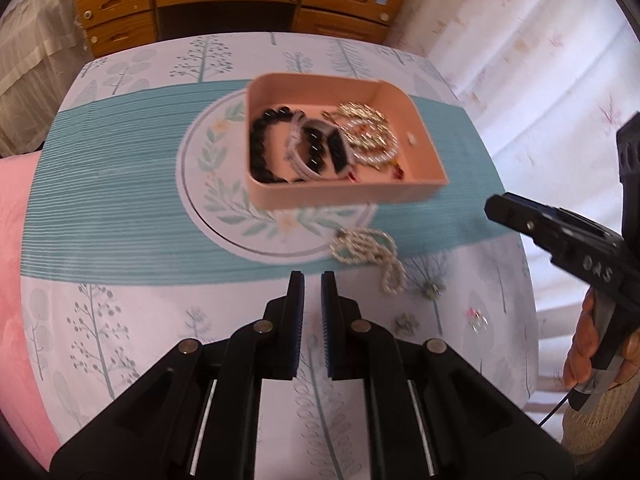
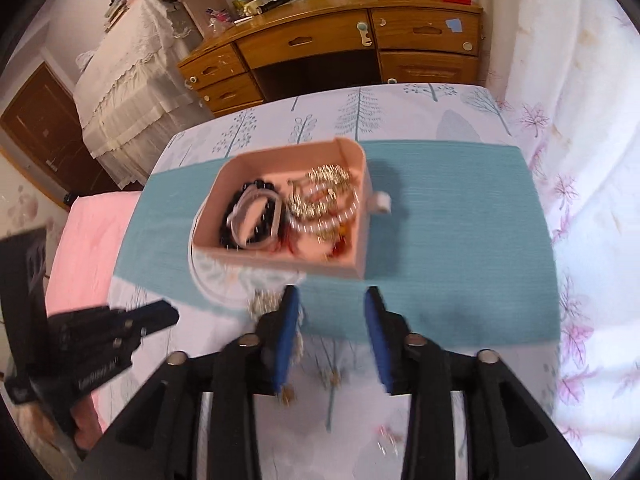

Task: Organize jewelry
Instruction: 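Move the left tool to the blue flower brooch while the right tool approaches the pink ring, then grasp the blue flower brooch with the left tool while the right tool grasps the pink ring, then carry the brooch and ring over the pink box and open both tools, then move the left tool to the second flower brooch while the right tool approaches the second ring, then grasp the flower brooch with the left tool while the right tool grasps the ring, then carry the brooch and ring over the pink box and open both tools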

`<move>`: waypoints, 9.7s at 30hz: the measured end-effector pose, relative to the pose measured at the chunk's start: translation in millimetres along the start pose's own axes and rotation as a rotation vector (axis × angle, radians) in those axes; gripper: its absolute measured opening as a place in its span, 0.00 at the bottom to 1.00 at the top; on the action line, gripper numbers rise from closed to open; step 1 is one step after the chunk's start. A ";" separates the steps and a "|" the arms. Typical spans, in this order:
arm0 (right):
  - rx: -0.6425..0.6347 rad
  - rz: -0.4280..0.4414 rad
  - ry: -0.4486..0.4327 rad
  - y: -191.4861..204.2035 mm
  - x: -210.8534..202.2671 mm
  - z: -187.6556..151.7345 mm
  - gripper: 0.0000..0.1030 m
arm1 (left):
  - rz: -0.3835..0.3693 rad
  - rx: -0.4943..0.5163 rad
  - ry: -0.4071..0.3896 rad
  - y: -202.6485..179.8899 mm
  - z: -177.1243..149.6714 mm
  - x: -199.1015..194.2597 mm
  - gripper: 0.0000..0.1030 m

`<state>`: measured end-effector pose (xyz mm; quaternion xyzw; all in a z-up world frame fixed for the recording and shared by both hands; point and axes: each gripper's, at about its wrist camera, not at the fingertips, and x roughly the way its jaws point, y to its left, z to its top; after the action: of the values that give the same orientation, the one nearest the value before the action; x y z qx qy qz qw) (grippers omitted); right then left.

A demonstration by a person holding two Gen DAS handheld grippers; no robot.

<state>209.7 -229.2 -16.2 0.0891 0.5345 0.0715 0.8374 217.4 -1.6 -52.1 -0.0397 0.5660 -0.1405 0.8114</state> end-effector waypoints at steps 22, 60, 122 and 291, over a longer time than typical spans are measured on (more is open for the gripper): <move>0.002 -0.048 0.023 -45.8 -9.7 -131.0 0.36 | -0.084 0.076 0.057 -67.3 -68.1 37.2 0.06; -0.049 0.022 -0.069 -40.7 -12.1 -172.1 0.02 | -0.126 0.047 0.035 -64.6 -80.7 47.0 0.06; -0.086 0.125 -0.273 -12.2 -72.0 -110.5 0.02 | 0.037 0.123 -0.202 -45.8 8.7 -30.8 0.15; -0.091 0.191 -0.157 27.8 -0.7 28.1 0.15 | -0.034 0.135 -0.144 -2.0 73.5 -21.5 0.11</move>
<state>234.2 -204.3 2.3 0.1068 0.4526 0.1679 0.8692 278.5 -4.5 -6.0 -0.0044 0.4947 -0.1889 0.8483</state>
